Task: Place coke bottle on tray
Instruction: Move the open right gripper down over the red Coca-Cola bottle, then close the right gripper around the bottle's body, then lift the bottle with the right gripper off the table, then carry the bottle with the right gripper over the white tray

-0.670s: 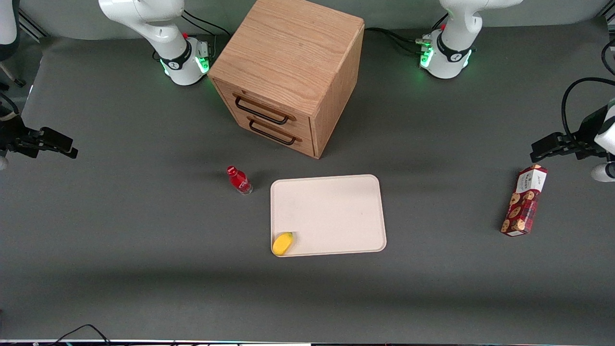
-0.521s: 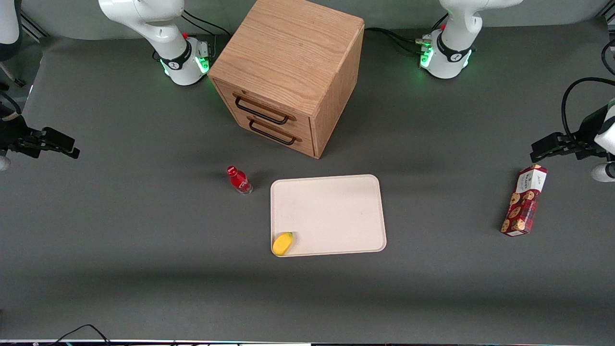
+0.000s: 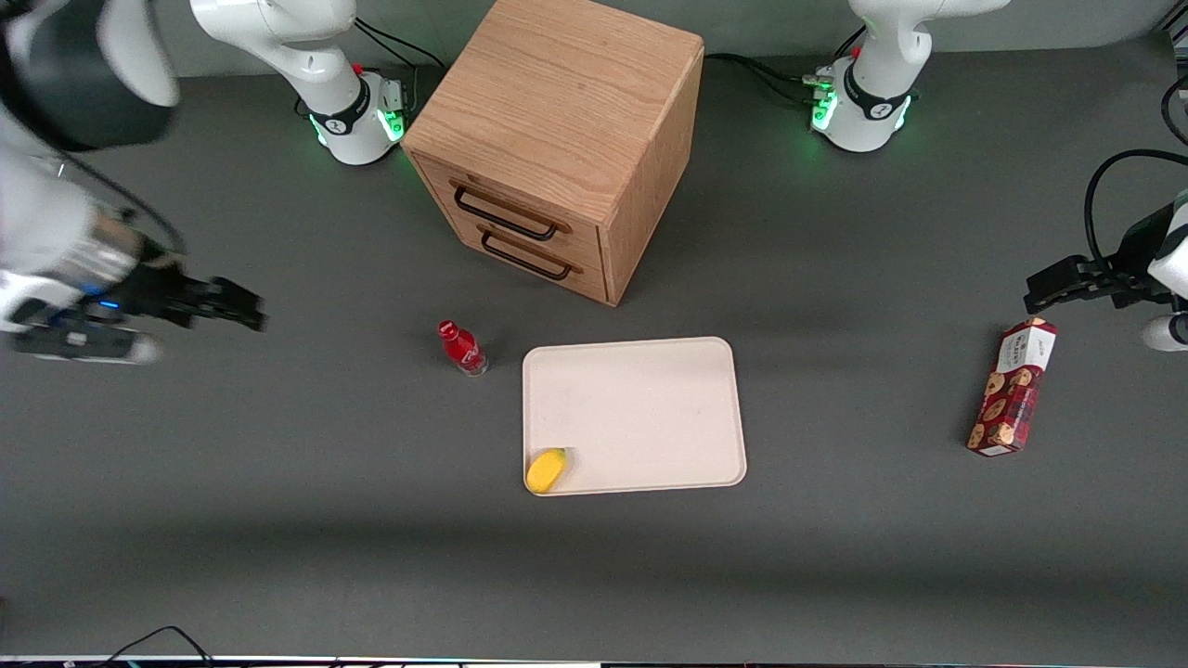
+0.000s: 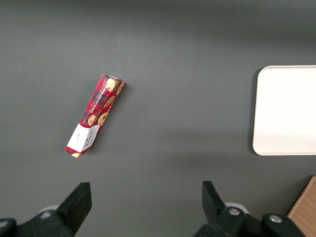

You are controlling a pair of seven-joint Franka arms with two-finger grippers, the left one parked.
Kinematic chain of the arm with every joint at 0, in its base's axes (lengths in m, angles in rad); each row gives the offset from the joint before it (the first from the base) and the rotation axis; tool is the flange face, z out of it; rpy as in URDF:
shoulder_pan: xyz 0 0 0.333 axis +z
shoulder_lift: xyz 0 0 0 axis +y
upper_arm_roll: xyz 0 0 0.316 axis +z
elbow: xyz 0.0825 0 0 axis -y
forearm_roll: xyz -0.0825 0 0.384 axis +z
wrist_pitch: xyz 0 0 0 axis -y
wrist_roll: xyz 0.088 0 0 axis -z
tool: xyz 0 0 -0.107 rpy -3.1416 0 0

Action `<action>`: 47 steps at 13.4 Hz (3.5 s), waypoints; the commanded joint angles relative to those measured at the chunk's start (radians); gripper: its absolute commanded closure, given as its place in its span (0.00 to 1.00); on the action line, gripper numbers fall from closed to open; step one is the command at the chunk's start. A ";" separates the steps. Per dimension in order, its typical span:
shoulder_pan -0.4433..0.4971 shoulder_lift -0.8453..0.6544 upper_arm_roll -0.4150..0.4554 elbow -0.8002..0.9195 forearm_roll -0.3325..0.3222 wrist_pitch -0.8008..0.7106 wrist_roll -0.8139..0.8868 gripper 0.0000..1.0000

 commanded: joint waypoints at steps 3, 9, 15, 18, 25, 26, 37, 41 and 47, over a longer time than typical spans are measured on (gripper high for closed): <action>0.006 0.158 0.188 0.012 -0.103 0.126 0.247 0.00; 0.039 0.197 0.270 -0.216 -0.204 0.350 0.419 0.00; 0.045 0.190 0.279 -0.308 -0.255 0.368 0.419 0.00; 0.043 0.186 0.277 -0.348 -0.255 0.410 0.419 0.00; 0.029 0.184 0.274 -0.367 -0.258 0.411 0.410 0.28; 0.028 0.184 0.273 -0.367 -0.258 0.411 0.410 0.43; 0.028 0.134 0.259 -0.290 -0.238 0.324 0.425 1.00; 0.029 0.129 0.254 0.010 -0.175 -0.018 0.422 1.00; 0.132 0.288 0.308 0.391 -0.137 -0.181 0.635 1.00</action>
